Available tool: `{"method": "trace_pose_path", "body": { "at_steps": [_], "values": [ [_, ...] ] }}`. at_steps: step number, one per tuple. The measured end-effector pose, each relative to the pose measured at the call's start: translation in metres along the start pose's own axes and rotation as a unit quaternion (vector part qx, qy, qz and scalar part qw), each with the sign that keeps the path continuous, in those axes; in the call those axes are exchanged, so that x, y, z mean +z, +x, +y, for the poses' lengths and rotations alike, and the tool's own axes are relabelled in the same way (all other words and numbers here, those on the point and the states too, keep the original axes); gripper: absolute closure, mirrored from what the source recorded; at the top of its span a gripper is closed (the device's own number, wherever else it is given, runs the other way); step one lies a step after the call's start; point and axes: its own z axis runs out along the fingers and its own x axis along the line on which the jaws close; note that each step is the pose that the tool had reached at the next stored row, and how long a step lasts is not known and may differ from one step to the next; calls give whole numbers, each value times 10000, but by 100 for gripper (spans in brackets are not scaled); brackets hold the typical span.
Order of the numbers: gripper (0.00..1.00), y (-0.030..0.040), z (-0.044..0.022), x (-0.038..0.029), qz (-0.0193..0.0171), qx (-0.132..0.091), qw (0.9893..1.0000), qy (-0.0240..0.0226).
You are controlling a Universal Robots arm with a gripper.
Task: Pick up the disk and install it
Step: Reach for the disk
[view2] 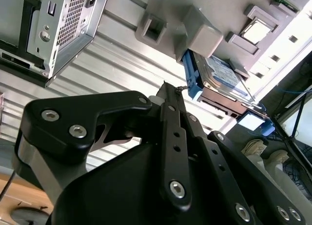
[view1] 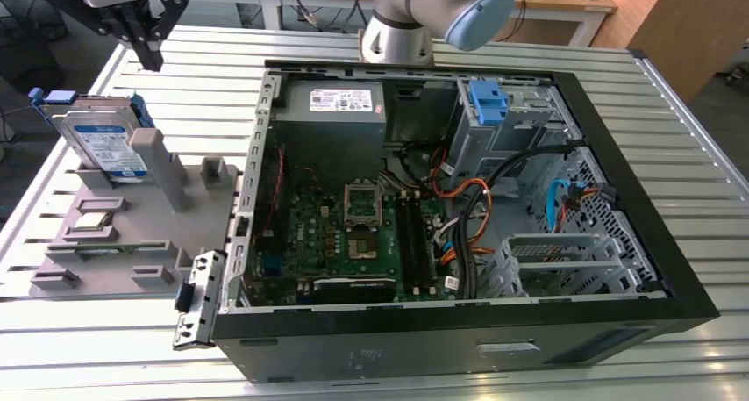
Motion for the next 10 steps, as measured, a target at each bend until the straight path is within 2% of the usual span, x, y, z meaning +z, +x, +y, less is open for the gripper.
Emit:
{"method": "trace_pose_path", "body": {
  "at_steps": [10],
  "values": [
    [89,113,20,13,11,-108,9999,1]
  ]
}}
